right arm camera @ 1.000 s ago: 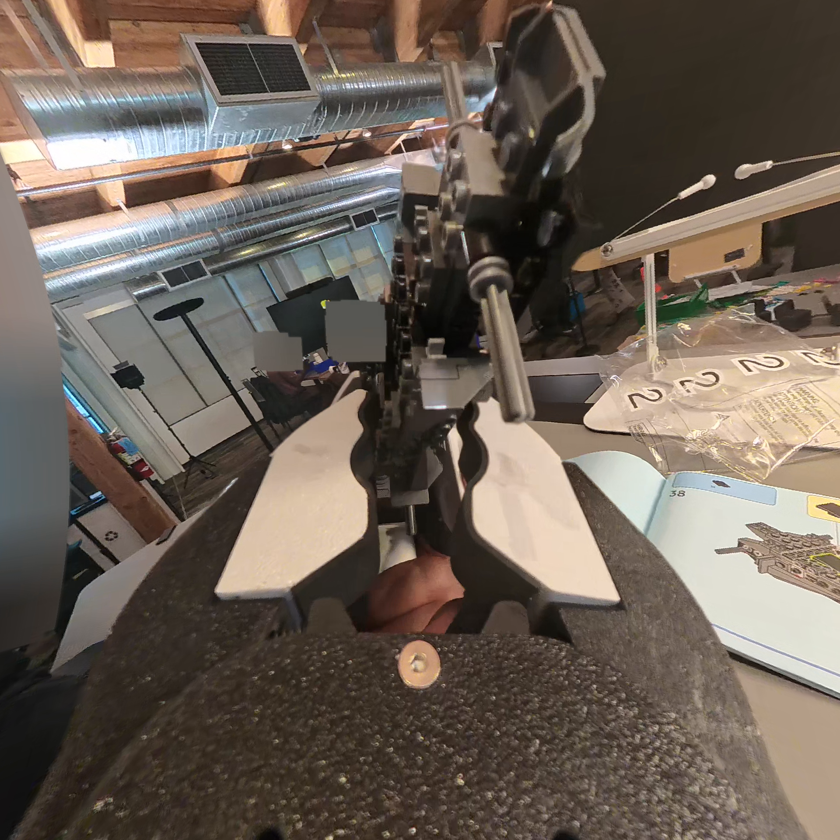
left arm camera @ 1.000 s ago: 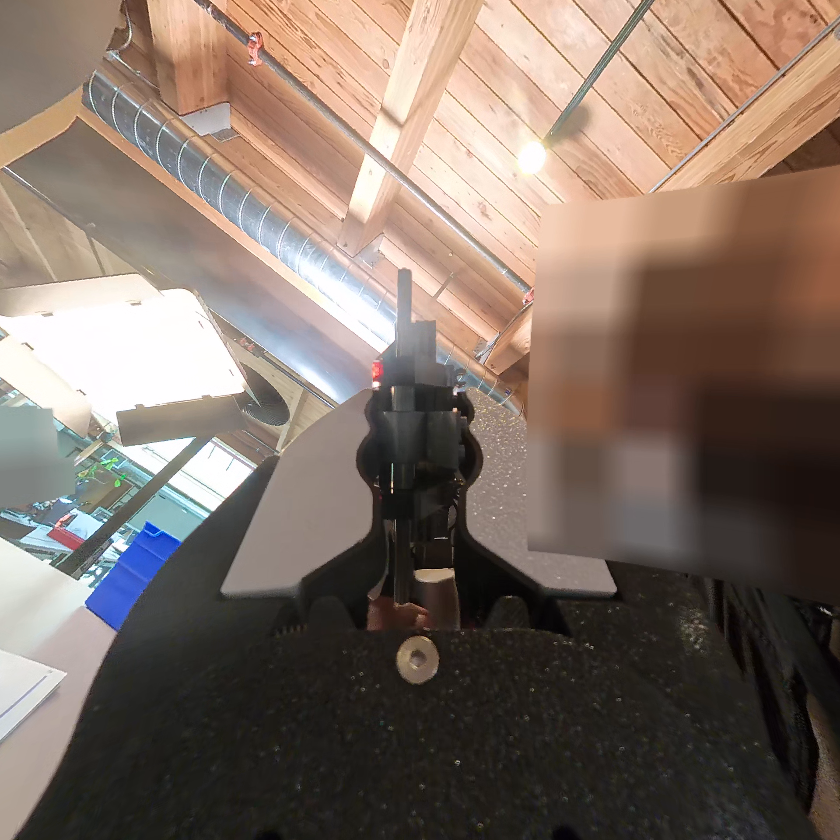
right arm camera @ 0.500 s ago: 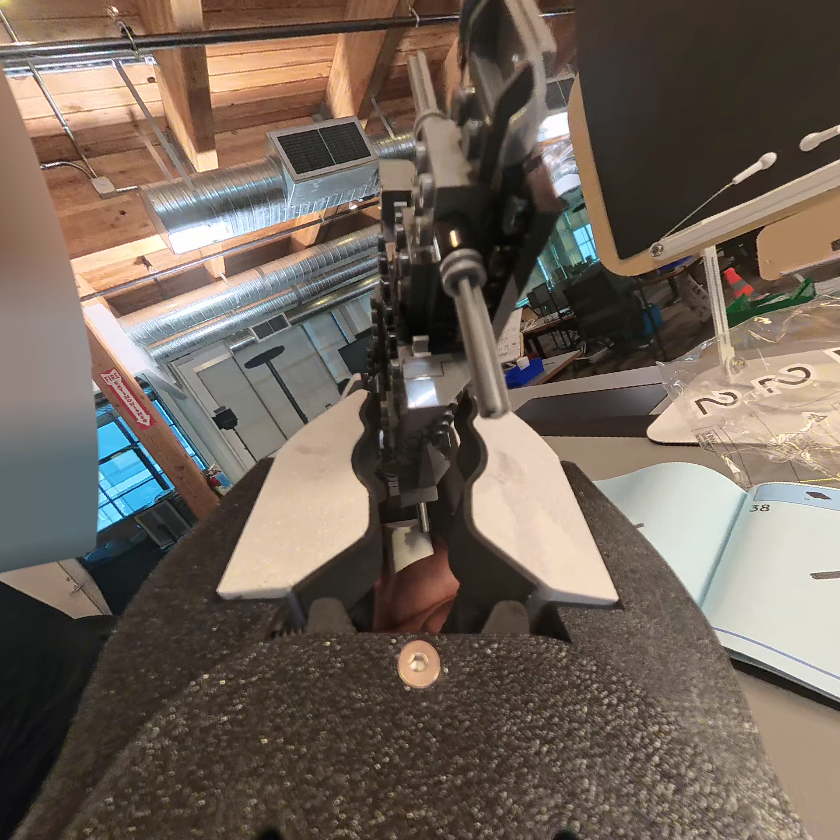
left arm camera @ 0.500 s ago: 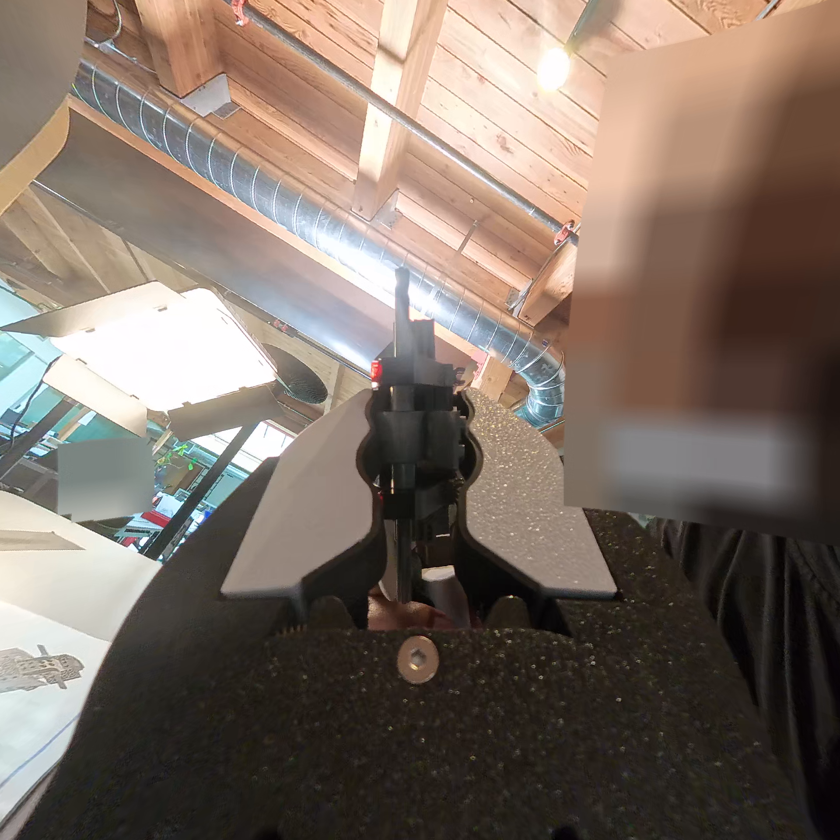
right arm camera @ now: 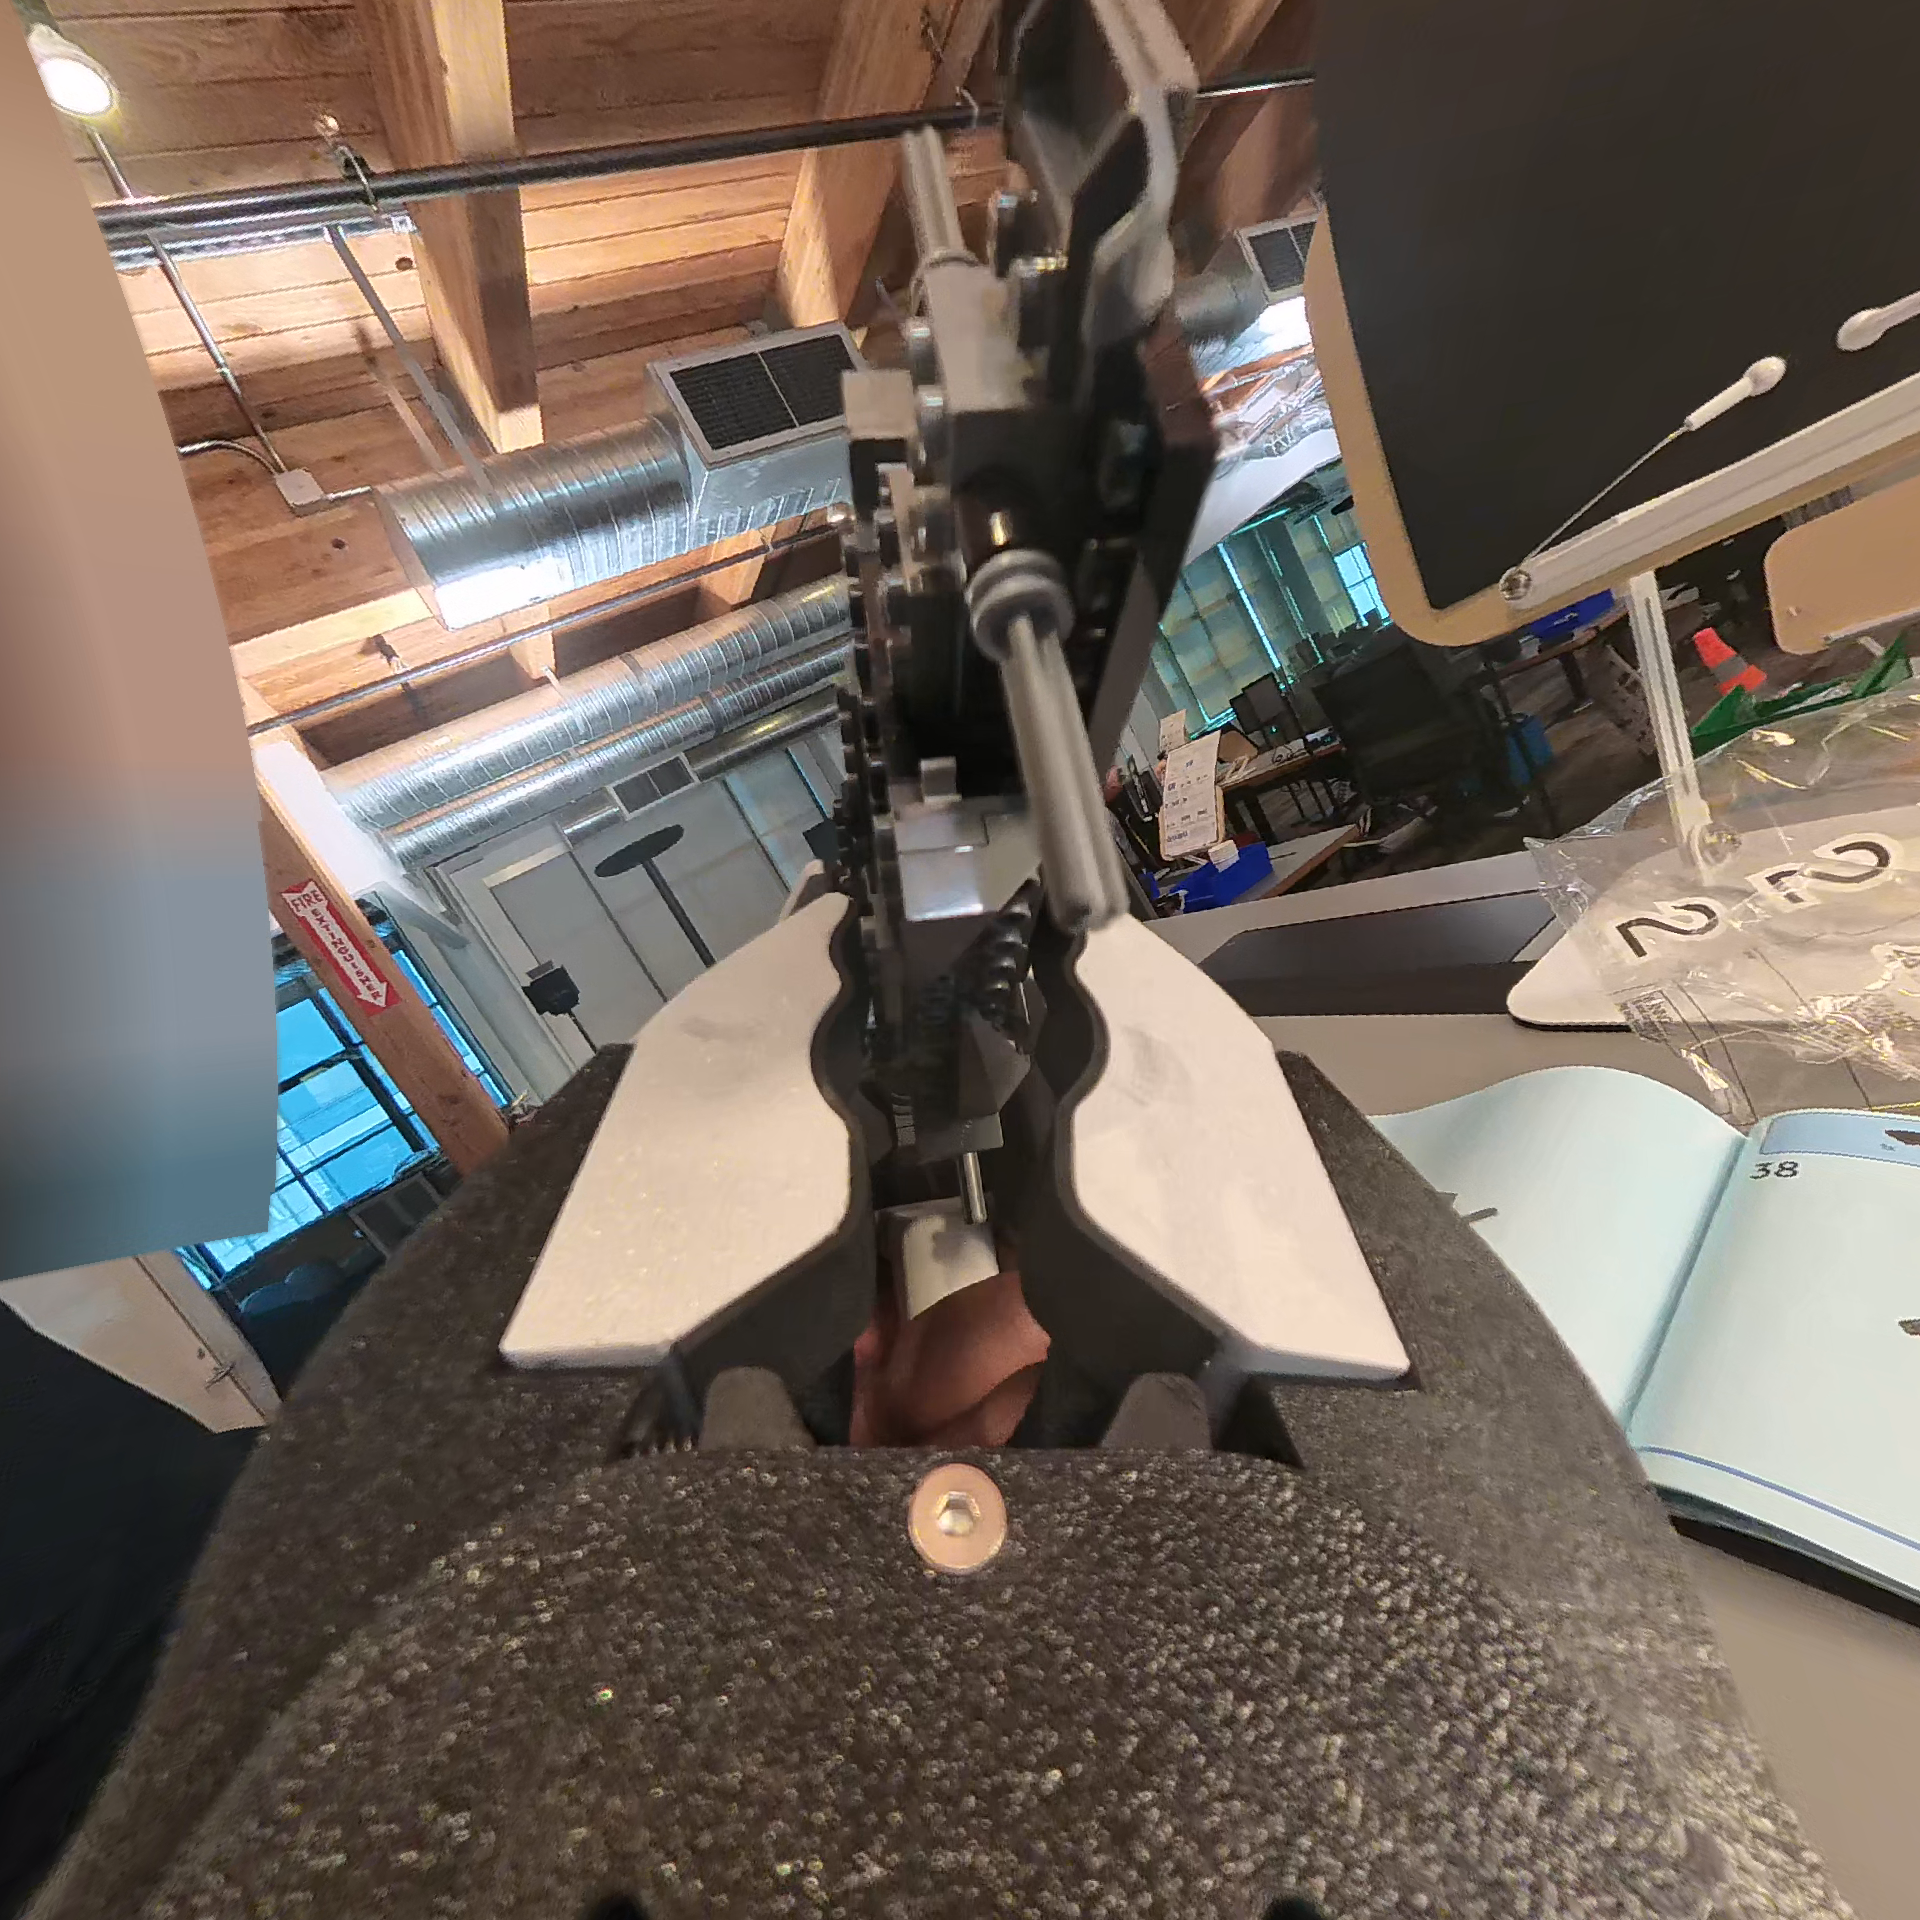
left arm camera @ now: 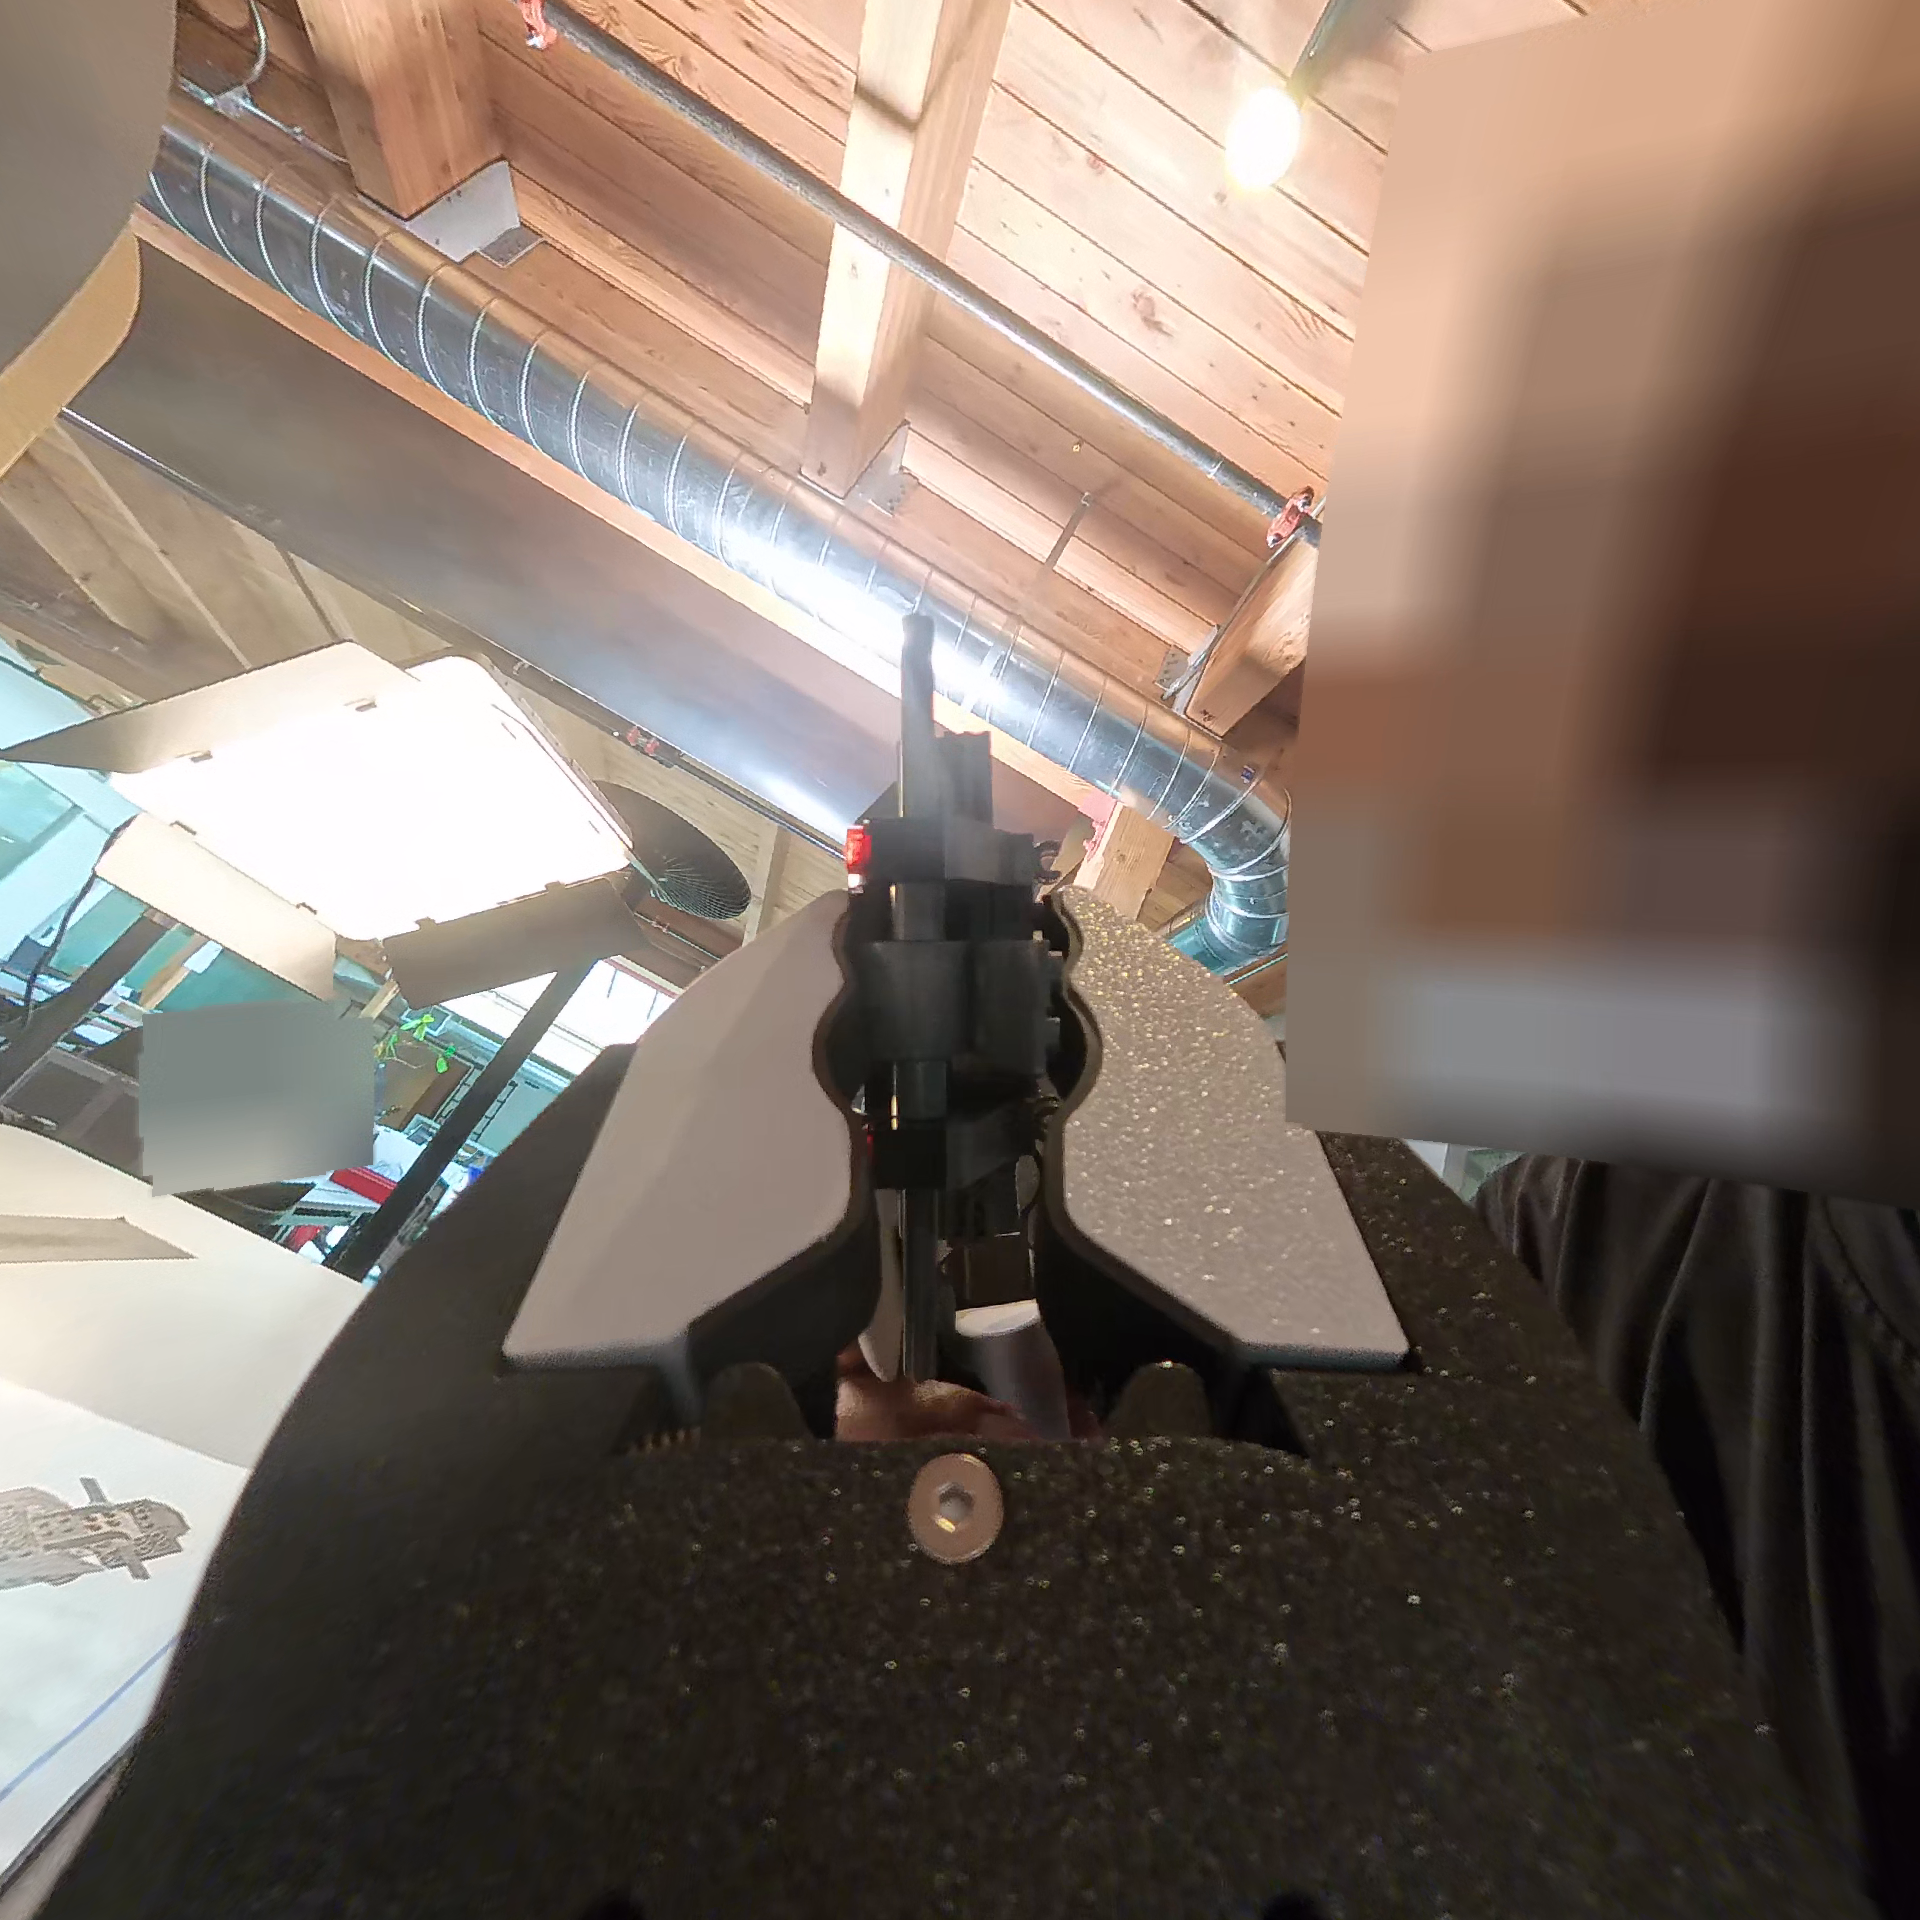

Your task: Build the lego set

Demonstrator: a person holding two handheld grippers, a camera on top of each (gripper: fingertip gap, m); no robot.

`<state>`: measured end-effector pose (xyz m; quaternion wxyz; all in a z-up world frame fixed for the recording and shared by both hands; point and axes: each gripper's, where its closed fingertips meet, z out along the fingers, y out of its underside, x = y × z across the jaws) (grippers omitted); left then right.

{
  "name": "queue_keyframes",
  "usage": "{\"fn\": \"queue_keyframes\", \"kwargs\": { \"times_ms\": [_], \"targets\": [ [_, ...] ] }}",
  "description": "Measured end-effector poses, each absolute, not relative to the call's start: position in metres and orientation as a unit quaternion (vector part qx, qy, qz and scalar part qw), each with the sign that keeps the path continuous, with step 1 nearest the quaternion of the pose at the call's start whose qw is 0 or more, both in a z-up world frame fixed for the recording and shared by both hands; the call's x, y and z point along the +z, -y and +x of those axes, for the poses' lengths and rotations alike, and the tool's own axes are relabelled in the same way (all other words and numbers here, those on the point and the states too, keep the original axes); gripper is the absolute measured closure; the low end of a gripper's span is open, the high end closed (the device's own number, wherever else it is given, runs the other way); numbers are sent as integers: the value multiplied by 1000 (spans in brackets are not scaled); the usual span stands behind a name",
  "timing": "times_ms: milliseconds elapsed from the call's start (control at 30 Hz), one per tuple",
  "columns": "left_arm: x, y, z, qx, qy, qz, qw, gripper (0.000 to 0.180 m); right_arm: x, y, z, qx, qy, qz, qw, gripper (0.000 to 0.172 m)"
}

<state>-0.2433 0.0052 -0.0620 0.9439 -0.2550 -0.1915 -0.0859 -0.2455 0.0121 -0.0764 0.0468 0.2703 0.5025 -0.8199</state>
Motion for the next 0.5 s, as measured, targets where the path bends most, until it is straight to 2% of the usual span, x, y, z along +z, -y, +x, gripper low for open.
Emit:
{"fn": "queue_keyframes", "kwargs": {
  "times_ms": [133,267,500],
  "targets": [
    [-66,-1,-250,-112,208,-225,945,149,-82,-9,-250,-805,-514,293,37,139],
    [-70,14,-259,-123,229,-183,948,149,-88,-4,-251,-790,-536,296,23,123],
    [-72,15,-260,-104,237,-198,945,149,-92,-6,-257,-780,-543,310,7,121]
  ]
}}
